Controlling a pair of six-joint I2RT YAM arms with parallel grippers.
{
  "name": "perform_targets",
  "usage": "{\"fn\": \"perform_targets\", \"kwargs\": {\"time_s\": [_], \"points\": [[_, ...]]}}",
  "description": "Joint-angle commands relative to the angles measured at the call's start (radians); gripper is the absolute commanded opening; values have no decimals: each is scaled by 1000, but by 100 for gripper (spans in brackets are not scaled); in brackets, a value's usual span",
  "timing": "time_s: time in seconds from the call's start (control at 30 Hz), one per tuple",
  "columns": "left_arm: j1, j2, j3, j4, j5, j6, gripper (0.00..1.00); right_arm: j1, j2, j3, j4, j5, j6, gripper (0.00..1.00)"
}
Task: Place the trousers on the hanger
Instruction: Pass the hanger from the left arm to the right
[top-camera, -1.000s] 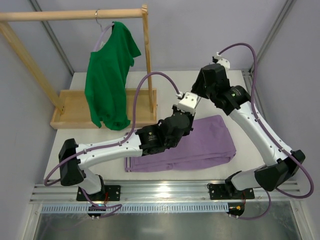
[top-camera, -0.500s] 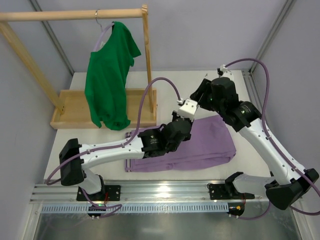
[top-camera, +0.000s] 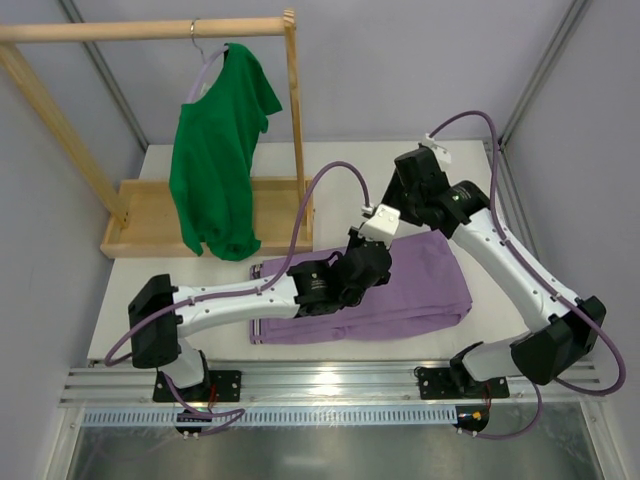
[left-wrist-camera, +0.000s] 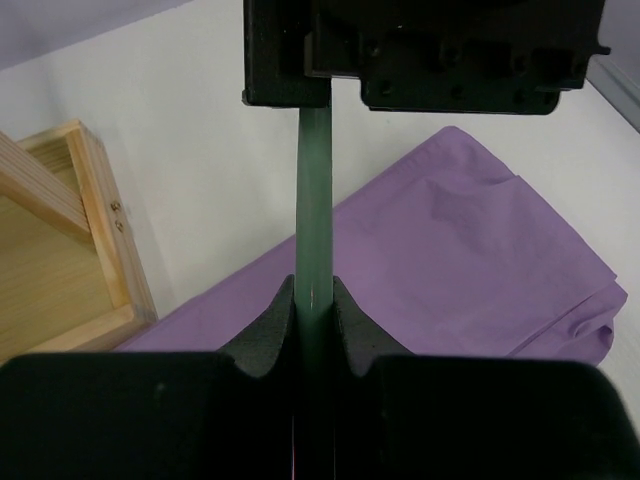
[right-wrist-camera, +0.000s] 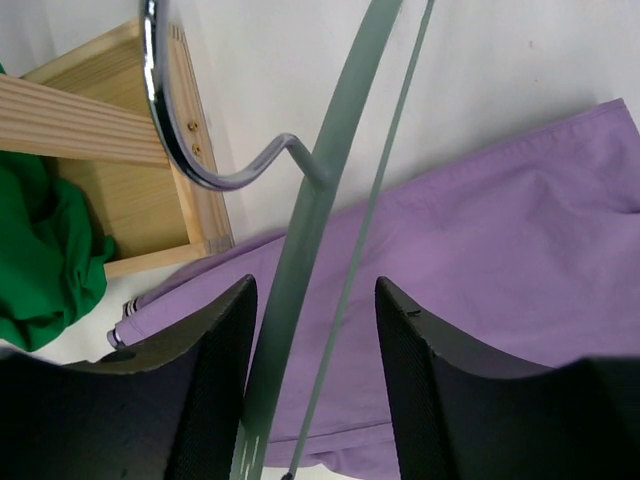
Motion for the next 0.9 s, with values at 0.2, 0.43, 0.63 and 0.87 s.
{"fn": "perform_targets", "kwargs": {"time_s": [0.2,0.43,0.63,0.87], "points": [[-20,8,34,59,-76,16,0,9,54,82,-22,33,55,24],[-20,3,30,0,-37,-39,21,12,-13,6,49,30,-18,4],[-20,-51,4,-49,44,-93,52,14,-171,-217,219,14,-118,4],[-16,-172,-53,-146,226,-176,57,12,-309,-421,296,-27,-175,4]]}}
